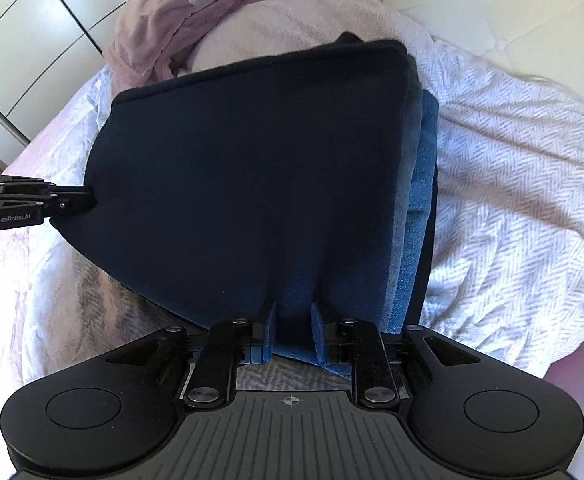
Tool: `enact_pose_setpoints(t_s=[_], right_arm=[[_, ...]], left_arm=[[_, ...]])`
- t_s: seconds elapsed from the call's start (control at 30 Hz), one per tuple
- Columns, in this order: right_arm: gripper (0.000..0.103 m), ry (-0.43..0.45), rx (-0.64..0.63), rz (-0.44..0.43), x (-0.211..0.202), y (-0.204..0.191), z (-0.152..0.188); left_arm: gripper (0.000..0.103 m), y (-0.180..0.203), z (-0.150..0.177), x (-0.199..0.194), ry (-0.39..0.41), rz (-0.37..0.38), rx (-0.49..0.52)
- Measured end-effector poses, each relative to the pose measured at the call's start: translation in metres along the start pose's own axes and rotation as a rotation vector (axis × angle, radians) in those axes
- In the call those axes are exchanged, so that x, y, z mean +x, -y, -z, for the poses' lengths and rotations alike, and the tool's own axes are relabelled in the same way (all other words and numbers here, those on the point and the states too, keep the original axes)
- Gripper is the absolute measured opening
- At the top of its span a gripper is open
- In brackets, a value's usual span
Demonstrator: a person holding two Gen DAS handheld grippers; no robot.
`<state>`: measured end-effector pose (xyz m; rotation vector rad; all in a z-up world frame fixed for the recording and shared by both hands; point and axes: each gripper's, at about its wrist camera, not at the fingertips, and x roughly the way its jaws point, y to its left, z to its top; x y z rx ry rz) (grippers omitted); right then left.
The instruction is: Fold clothes
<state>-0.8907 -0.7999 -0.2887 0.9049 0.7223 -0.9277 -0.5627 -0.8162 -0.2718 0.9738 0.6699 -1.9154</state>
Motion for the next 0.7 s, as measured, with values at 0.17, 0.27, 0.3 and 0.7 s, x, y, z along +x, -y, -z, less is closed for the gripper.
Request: enact_pose_setpoints(t_s=[0.17,0.27,0.3,0.7], right_arm=[[0.022,-0.036,0.027,0.001,-0.009,-0.003,-0.014],[0.022,-0.006,-0.003,-0.011,-0.025,-0.011,-0.035],[0.023,0.004,-0.012,-0.015,-0.031,-0.013,-0.043],[0.023,-0.138,-0.084,-0.127,0.01,-0.033,-0.037]], left_arm=[[0.012,0.005,-0.005,-0.007,-0.028,0.017,0.024],[0.012,0.009,-0.009,-0.012,-0.047,0.028,0.038],[0.011,0.011,-0.011,-0.014,-0.054,0.032,0.043],[0.012,0.017,-0.025,-0.022,-0.102,0.044,0.058]])
